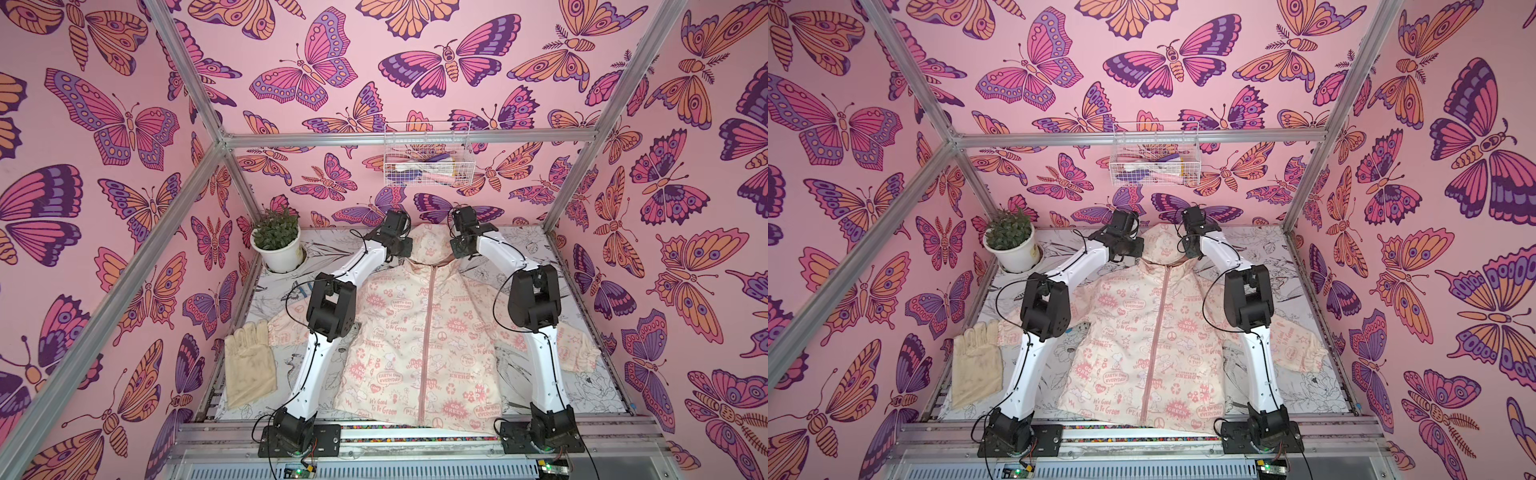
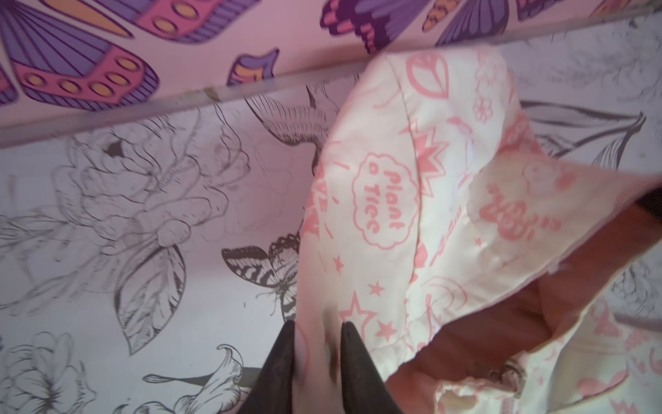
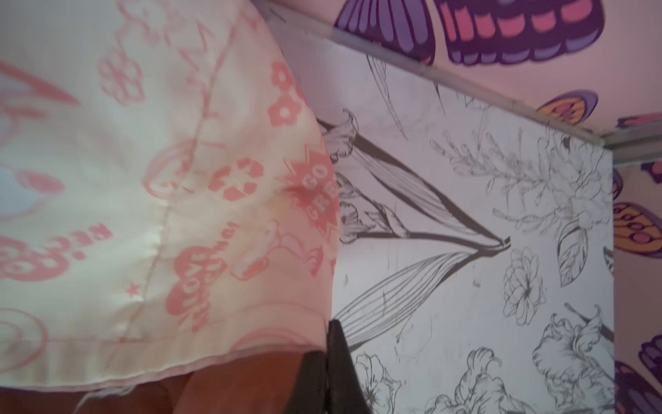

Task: Unzip the jacket
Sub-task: Flatten out the jacket at the center of the board.

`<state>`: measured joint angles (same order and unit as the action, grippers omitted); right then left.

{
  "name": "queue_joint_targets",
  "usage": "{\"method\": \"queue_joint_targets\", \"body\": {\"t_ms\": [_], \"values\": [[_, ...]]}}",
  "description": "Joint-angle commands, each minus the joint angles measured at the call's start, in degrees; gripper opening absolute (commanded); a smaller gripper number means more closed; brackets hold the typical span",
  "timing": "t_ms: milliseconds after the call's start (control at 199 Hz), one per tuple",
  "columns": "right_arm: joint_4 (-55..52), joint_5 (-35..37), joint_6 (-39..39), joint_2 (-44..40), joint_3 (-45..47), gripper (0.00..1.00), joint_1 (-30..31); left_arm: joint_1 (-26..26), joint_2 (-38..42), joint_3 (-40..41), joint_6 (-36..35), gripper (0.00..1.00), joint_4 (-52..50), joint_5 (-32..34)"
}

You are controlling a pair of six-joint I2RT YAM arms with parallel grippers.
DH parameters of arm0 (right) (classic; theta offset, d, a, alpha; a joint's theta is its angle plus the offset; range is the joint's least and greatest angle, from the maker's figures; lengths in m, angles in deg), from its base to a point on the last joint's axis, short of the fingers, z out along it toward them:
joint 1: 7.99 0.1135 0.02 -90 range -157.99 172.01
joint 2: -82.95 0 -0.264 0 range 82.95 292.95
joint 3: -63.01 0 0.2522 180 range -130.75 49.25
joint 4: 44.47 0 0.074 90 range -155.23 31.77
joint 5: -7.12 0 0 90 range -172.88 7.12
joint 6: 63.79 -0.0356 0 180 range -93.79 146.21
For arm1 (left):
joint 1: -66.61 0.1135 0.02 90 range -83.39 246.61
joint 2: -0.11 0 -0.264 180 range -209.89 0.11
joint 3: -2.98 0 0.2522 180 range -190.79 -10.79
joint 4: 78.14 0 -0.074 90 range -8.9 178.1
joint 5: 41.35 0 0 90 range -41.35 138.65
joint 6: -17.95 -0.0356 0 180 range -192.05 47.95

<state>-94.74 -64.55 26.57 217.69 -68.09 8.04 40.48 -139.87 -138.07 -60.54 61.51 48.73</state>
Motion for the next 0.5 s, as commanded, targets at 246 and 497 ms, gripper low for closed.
{"method": "queue_joint_targets", "body": {"t_ms": [246,497], "values": [[1.32,-6.89,-10.82,-7.89,14.33,0.07,-3.1,1.94,-3.61,-2.99,5.92,0.41,-1.86,0.22],[-1.4,-18.02,-13.33,-11.67,18.37,0.56,-5.24,3.19,2.72,7.91,-4.0,0.99,8.8,-15.84]]}}
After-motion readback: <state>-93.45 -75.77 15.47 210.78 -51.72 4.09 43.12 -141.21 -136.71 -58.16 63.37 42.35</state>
